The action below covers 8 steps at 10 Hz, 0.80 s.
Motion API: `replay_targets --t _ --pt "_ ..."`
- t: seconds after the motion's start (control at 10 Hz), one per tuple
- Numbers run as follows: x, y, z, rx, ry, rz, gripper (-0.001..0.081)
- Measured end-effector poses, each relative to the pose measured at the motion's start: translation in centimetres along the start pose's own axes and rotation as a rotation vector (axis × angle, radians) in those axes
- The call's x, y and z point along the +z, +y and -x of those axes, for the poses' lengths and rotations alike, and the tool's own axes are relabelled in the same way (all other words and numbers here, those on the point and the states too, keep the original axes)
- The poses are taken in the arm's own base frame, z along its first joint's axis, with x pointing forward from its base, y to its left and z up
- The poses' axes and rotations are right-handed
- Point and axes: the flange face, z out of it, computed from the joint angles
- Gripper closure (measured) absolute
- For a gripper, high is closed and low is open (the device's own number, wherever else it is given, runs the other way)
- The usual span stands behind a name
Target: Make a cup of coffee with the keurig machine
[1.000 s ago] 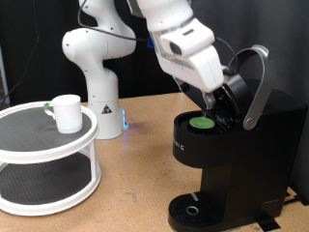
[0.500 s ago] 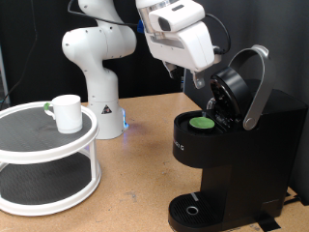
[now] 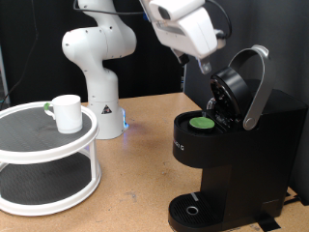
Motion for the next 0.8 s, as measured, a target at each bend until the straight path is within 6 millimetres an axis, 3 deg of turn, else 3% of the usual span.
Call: replay_targets --t 0.4,0.8 --pt "-4.4 -1.2 -0.9 0.031 0.053 -0.008 0.0" --pt "-7.7 -0.4 0.0 0.045 0.07 -0.02 0.0"
